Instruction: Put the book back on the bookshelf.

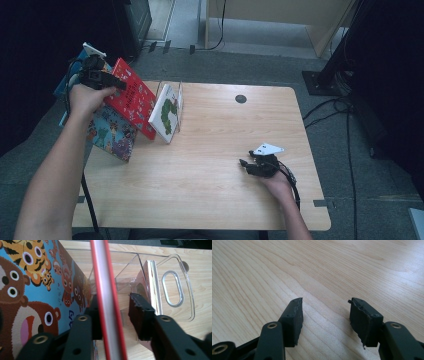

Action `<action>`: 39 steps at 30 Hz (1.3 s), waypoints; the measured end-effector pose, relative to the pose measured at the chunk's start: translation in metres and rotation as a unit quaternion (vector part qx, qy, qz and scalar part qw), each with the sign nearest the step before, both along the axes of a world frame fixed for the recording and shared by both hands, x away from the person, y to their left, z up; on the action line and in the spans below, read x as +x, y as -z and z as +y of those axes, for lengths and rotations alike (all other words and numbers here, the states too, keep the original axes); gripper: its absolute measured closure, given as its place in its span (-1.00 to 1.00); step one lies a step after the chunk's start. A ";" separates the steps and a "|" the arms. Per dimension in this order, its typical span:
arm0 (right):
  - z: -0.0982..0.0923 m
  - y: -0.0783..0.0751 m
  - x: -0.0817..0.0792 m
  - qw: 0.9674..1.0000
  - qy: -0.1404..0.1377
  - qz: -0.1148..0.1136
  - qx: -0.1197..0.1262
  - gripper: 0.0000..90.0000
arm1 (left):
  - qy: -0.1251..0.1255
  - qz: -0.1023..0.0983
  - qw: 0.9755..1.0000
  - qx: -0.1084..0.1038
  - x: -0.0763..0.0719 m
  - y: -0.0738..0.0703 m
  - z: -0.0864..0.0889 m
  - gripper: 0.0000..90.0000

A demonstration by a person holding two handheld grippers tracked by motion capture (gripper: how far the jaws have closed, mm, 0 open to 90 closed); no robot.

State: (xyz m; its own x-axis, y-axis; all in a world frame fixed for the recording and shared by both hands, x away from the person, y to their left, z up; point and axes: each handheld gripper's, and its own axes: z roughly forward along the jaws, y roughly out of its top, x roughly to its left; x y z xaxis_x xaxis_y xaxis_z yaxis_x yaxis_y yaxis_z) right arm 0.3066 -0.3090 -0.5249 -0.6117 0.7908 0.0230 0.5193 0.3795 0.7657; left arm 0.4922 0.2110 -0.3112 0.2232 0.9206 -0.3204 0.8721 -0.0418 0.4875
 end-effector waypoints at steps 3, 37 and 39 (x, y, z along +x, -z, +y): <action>0.000 0.000 0.000 1.000 0.000 0.000 0.000 -0.02 | 0.000 0.003 1.000 -0.013 -0.001 -0.006 0.001 0.10; 0.001 0.000 0.000 1.000 -0.011 0.002 -0.001 -0.17 | 0.058 -0.048 0.996 -0.046 -0.078 -0.026 0.002 -0.06; 0.001 0.000 -0.001 1.000 -0.012 0.004 0.000 -0.18 | 0.062 -0.053 0.995 -0.051 -0.085 -0.020 -0.002 -0.07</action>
State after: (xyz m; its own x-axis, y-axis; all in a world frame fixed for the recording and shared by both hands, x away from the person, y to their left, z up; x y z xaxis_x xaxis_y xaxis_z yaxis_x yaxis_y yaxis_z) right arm 0.3061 -0.3084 -0.5251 -0.6300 0.7761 0.0274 0.5161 0.3921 0.7615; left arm 0.4072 0.2091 -0.2912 0.3698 0.8482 -0.3793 0.8072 -0.0911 0.5832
